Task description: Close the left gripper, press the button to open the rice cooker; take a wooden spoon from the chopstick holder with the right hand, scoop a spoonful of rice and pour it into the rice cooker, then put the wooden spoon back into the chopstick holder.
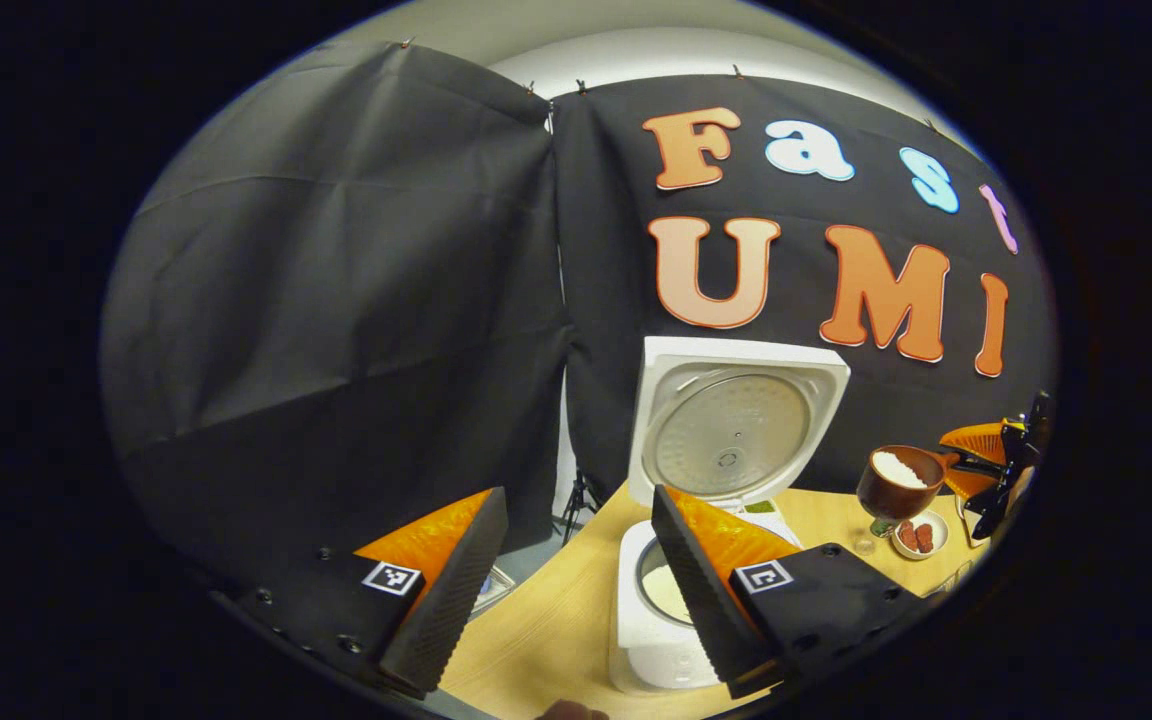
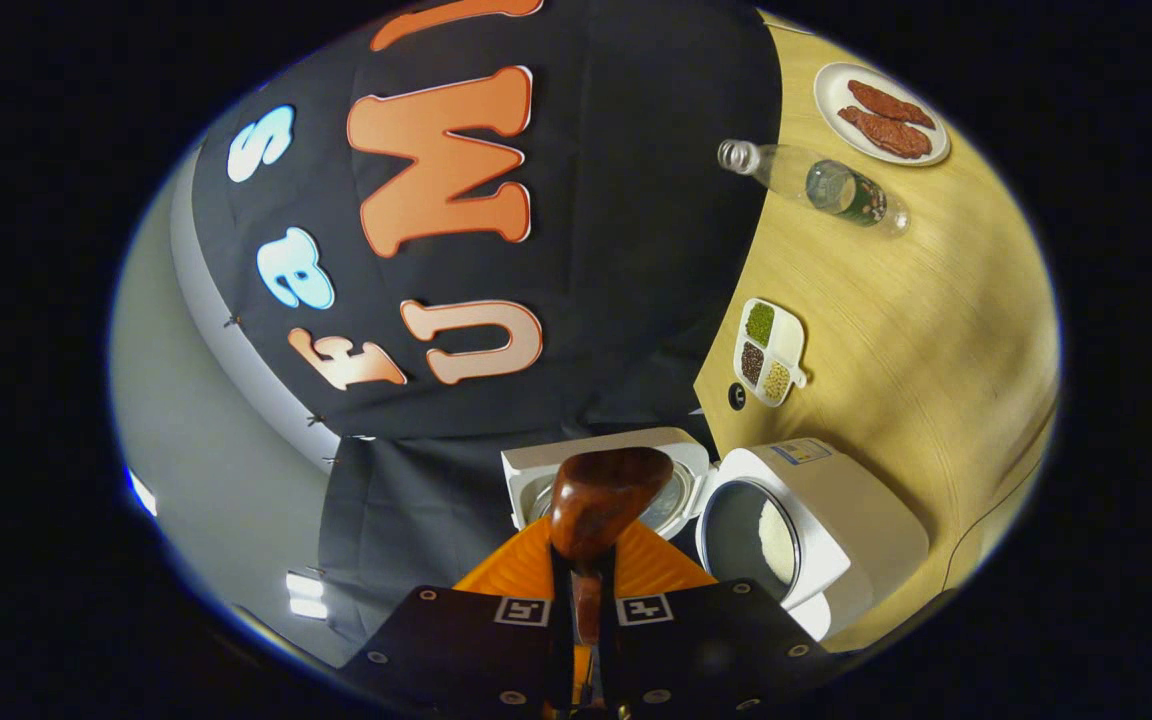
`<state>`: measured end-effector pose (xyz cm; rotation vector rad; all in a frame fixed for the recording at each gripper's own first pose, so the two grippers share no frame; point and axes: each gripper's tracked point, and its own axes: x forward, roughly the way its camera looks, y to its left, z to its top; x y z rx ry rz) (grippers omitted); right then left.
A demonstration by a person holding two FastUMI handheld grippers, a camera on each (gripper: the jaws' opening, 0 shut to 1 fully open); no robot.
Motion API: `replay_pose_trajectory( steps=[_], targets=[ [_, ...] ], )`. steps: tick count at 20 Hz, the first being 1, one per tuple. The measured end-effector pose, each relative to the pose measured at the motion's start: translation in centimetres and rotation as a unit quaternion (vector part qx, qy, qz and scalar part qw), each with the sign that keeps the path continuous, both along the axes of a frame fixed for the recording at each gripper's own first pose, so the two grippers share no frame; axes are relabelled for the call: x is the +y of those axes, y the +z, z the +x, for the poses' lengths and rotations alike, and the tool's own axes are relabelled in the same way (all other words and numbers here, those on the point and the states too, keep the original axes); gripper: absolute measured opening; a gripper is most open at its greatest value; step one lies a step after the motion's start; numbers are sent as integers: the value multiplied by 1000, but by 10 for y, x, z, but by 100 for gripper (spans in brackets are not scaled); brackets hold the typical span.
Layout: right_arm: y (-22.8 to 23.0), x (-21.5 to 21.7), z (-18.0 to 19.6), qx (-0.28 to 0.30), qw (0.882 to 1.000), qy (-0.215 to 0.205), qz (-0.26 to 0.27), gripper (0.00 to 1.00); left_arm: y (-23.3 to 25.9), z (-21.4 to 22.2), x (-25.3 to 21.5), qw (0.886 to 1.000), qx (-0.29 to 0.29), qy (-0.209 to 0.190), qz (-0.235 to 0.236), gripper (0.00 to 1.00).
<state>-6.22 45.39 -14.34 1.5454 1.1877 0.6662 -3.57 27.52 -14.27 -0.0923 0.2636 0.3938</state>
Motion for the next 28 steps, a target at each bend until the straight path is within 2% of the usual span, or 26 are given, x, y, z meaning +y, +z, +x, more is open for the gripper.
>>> replay_pose_trajectory(
  steps=[3,7,9,12,20,28],
  targets=[
    [-13,22,-1,-54,995,28,-73,10,-8,-13,20,1000,8,23,-9,97],
    [-14,43,5,-134,979,54,-144,10,-14,-21,35,999,17,45,-11,98],
    [-11,50,9,-174,968,61,-172,10,-16,-25,41,999,21,50,-8,97],
    [-6,60,11,-240,943,76,-216,10,-17,-24,43,998,26,52,2,97],
    [13,82,3,-367,887,94,-265,10,-19,-21,46,998,31,45,10,96],
    [30,98,-3,-426,854,97,-282,10,-26,-24,57,998,39,46,9,96]
  ],
)
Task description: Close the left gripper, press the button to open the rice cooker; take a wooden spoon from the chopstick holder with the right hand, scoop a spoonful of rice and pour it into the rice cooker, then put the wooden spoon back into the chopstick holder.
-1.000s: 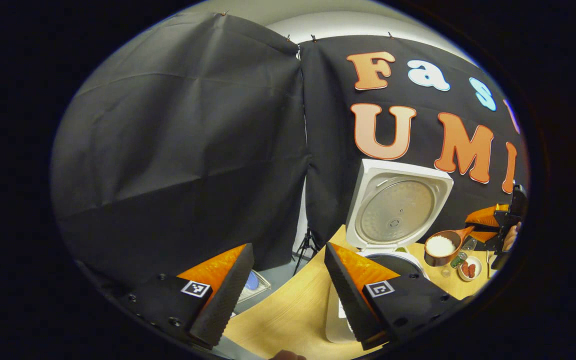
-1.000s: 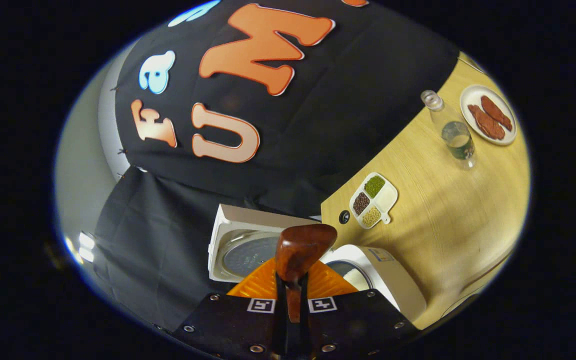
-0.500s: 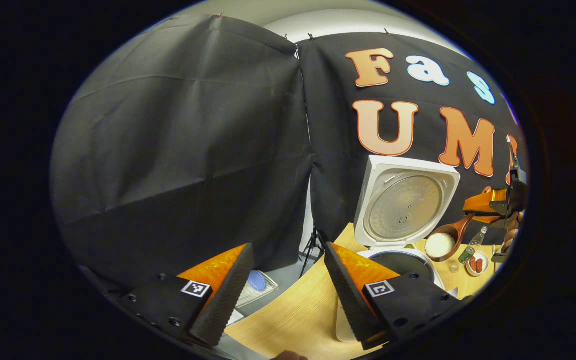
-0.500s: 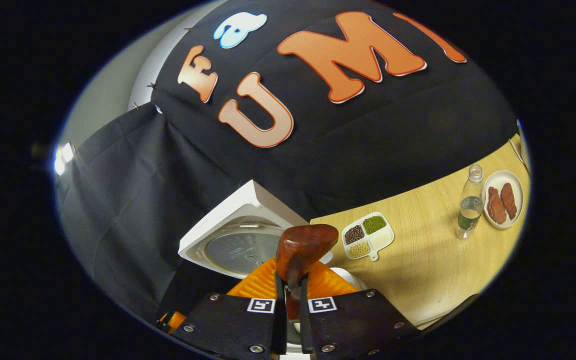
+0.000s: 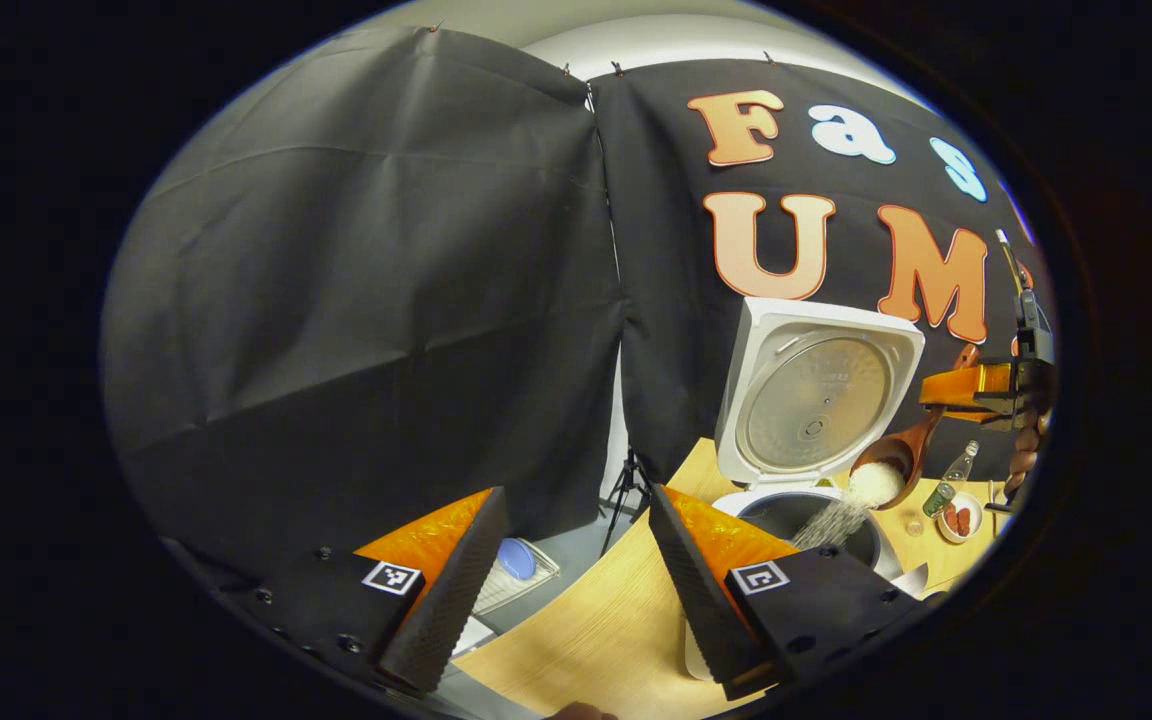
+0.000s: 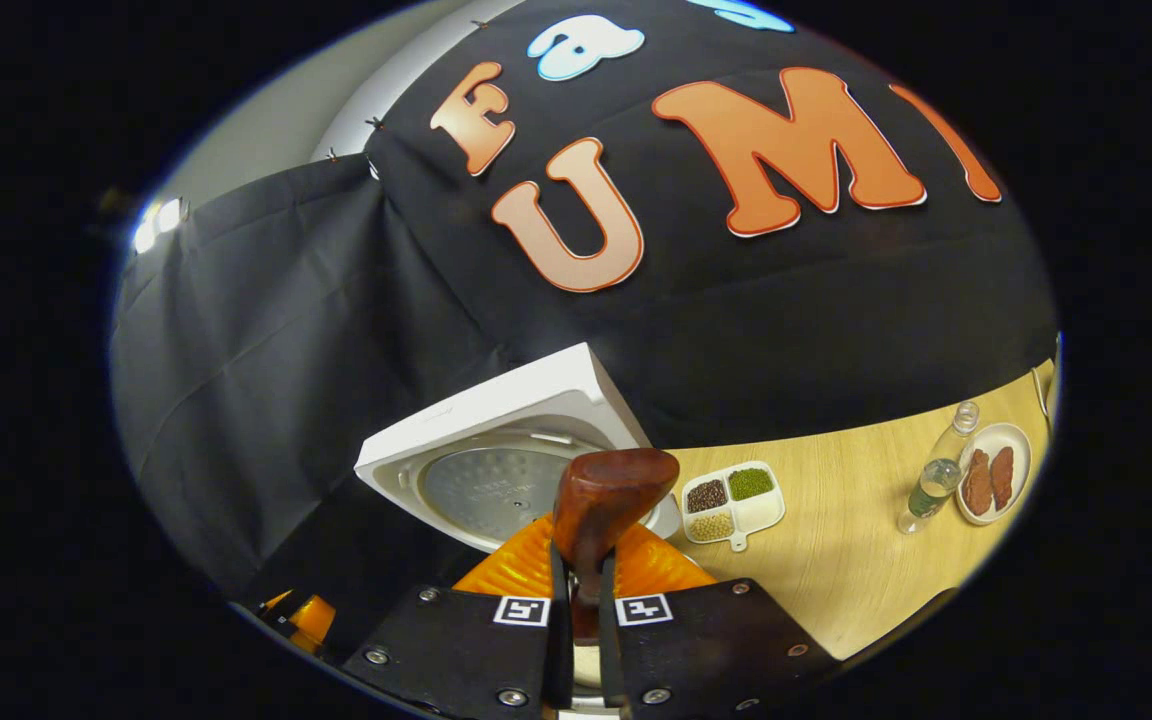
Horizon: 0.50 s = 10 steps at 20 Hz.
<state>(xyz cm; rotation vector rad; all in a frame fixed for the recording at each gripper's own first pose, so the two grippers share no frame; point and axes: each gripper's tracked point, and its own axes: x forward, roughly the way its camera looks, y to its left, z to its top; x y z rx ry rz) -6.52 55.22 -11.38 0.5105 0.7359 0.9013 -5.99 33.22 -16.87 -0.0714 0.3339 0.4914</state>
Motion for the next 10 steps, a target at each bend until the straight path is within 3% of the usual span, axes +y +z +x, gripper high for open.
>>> replay_pose_trajectory(
  steps=[10],
  targets=[
    [22,18,-19,-132,990,33,-41,10,-4,-5,12,1000,6,2,2,97]
  ],
)
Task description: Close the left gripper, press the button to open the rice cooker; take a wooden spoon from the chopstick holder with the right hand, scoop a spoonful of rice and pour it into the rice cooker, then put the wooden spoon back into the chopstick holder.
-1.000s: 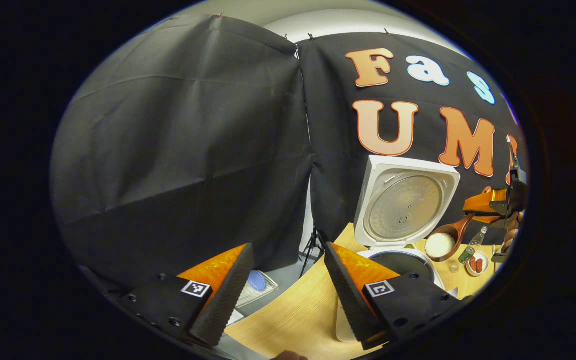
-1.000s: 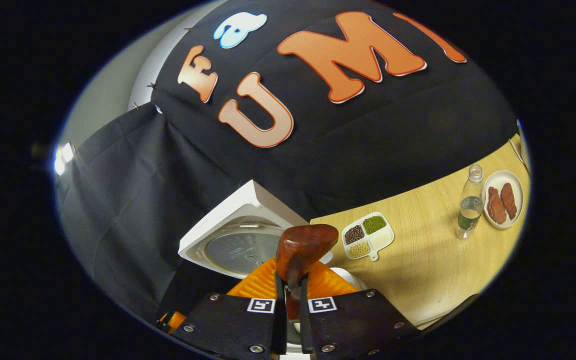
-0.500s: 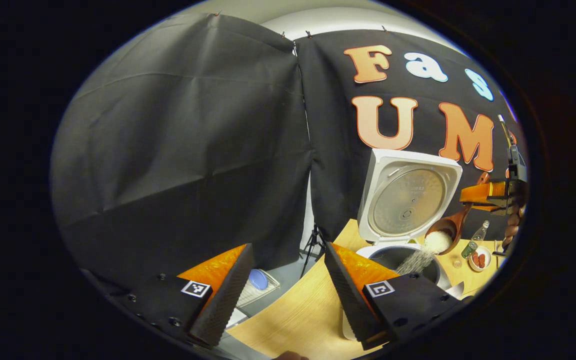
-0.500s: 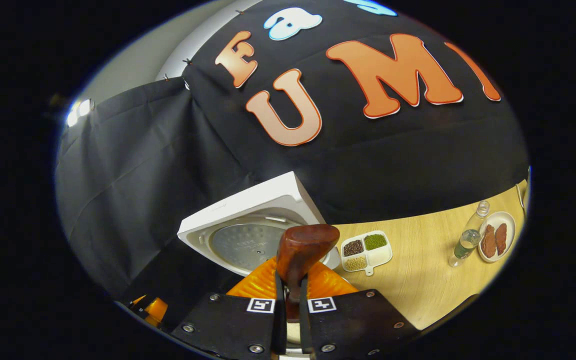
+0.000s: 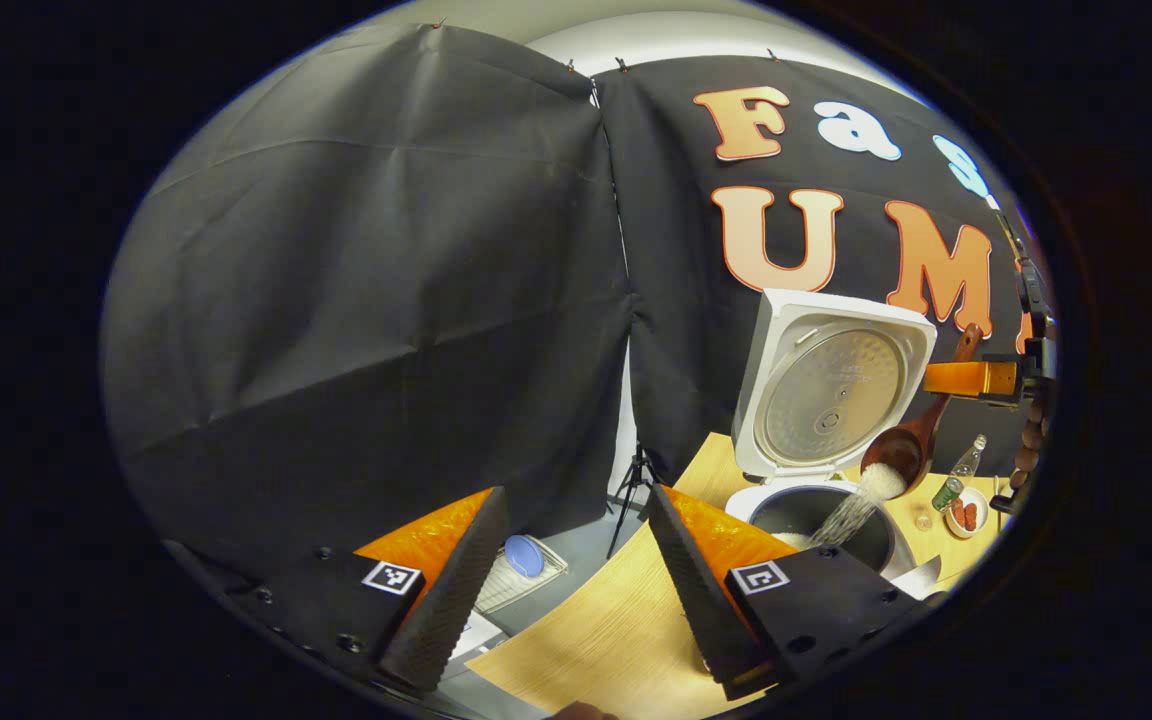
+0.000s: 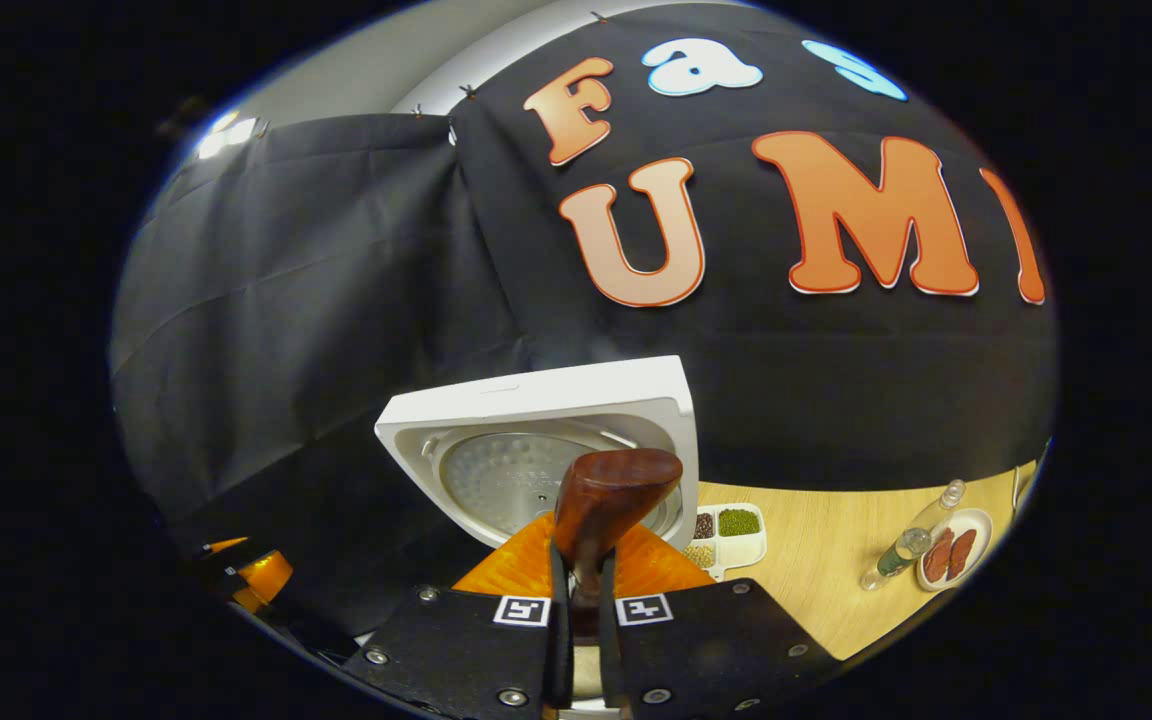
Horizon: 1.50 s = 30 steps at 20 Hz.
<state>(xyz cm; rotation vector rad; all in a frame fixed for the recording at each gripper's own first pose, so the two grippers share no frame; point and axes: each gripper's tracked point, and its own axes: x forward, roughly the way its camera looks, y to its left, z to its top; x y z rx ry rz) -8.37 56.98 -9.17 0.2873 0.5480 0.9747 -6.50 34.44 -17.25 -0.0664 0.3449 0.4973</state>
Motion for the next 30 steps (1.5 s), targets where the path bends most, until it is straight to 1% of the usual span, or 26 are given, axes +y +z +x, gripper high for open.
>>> replay_pose_trajectory(
  steps=[3,7,10,14,19,20,22,26,28,30],
  targets=[
    [11,6,-3,-61,998,7,-14,10,0,-1,4,1000,1,4,-1,96],
    [26,12,-13,-131,991,27,-20,10,-2,-5,5,1000,2,6,-2,97],
    [32,14,-23,-146,988,39,-15,10,-2,-8,5,1000,3,7,1,97],
    [40,7,-22,-167,985,39,-15,10,-1,-9,0,1000,6,3,2,97],
    [50,-16,-16,-149,989,27,4,10,6,-10,-12,1000,3,-4,8,97],
    [51,-21,-15,-139,990,22,11,10,8,-10,-16,1000,3,-6,9,96],
    [51,-37,-11,-111,993,14,23,10,10,-9,-24,1000,2,-11,10,97],
    [39,-92,2,-59,998,-14,33,10,17,-9,-46,1000,-3,-20,3,97],
    [29,-123,13,-38,998,-38,33,10,19,-4,-61,1000,1,-30,3,97],
    [15,-160,25,-31,997,-69,17,10,22,-1,-75,999,3,-44,19,96]
  ],
)
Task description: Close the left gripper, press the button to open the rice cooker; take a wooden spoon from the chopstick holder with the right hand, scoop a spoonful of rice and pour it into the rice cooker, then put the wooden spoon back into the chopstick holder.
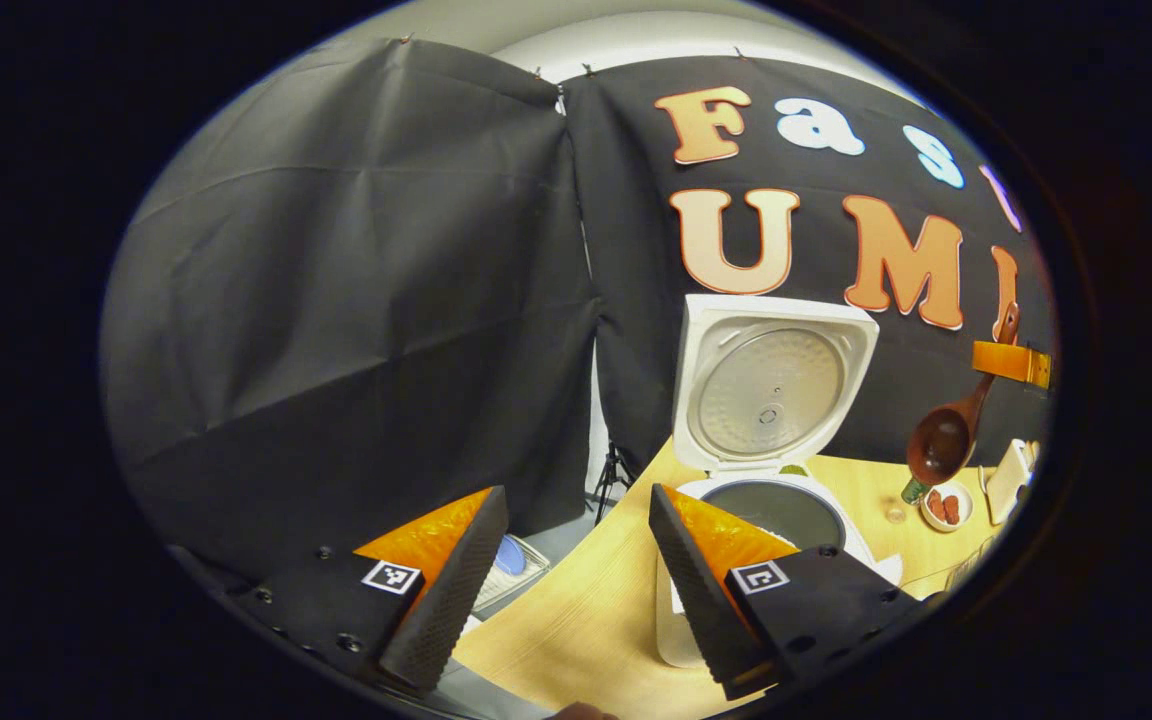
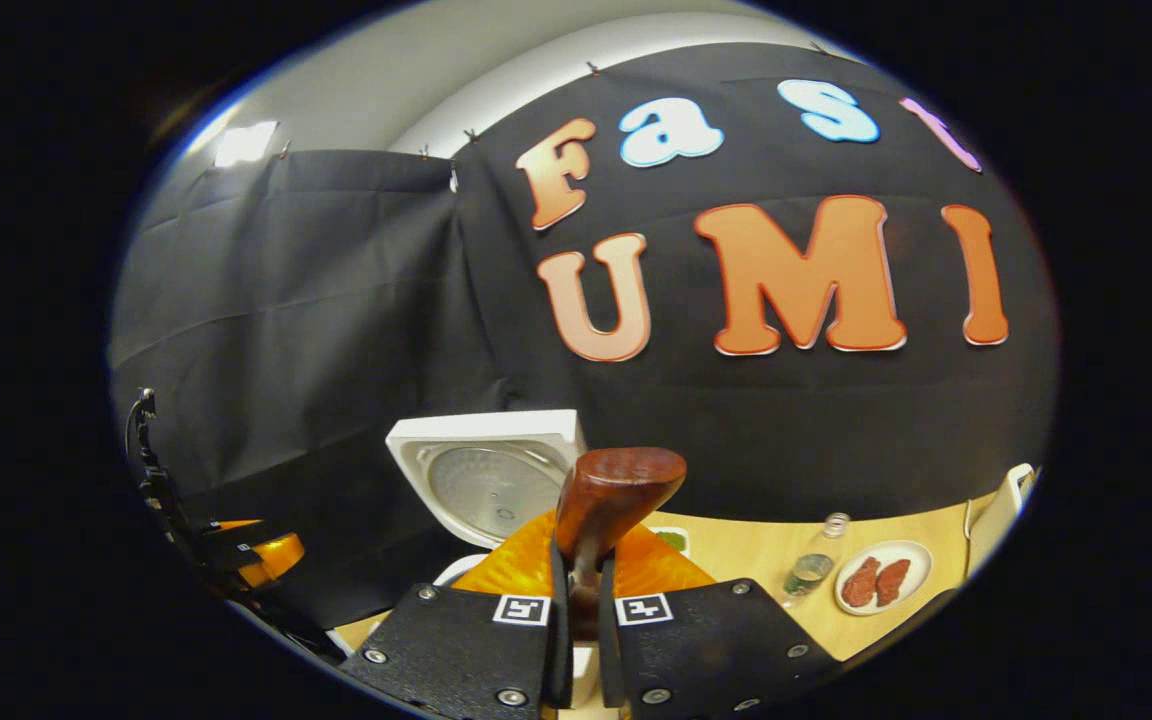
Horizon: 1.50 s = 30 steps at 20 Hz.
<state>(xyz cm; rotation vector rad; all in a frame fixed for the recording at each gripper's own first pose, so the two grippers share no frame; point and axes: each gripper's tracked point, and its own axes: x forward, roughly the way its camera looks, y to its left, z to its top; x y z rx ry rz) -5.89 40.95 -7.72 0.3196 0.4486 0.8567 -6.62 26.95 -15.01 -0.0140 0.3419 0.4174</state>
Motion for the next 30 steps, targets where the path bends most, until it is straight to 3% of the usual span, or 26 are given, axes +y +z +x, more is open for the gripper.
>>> replay_pose_trajectory(
  steps=[5,12,17,21,30],
  targets=[
    [-46,-93,22,17,996,-78,-47,10,10,21,-49,999,2,-49,5,97],
    [-103,-225,24,69,976,-176,-111,10,18,44,-129,993,6,-121,5,97],
    [-134,-300,20,96,961,-218,-139,10,28,50,-171,989,-4,-145,1,97],
    [-162,-337,23,116,952,-237,-157,10,32,45,-192,989,-5,-150,-1,97],
    [-253,-348,16,194,941,-225,-164,11,49,28,-182,993,-5,-113,26,97]
  ],
)
